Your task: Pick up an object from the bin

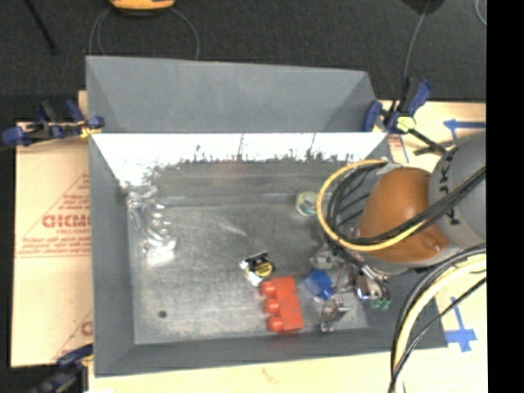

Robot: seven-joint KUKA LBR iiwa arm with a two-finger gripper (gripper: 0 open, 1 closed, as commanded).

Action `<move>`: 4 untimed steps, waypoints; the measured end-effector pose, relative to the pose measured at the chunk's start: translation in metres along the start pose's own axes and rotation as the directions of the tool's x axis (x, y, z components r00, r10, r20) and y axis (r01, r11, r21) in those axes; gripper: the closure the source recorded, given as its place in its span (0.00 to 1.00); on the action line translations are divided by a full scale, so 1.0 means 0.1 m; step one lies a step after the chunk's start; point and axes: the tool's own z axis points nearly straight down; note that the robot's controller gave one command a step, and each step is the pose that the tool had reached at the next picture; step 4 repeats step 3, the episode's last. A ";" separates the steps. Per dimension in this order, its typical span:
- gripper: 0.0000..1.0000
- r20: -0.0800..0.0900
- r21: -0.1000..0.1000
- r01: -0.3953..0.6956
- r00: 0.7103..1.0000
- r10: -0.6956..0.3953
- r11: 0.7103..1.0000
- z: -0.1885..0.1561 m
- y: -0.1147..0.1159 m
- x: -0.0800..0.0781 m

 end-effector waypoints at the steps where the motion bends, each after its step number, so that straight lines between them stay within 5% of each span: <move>1: 1.00 0.006 0.000 0.002 1.000 -0.002 1.000 -0.02 0.00 -0.03; 2: 1.00 -0.006 -0.003 0.322 0.947 -0.322 0.947 -1.74 -0.41 0.09; 3: 1.00 -0.004 -0.001 0.243 0.970 -0.243 0.970 -2.60 -0.57 0.01; 4: 1.00 -0.004 -0.001 0.243 0.970 -0.243 0.970 -2.60 -0.57 0.01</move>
Offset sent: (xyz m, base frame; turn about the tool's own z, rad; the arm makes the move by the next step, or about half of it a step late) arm 0.0000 0.0000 0.0000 0.0000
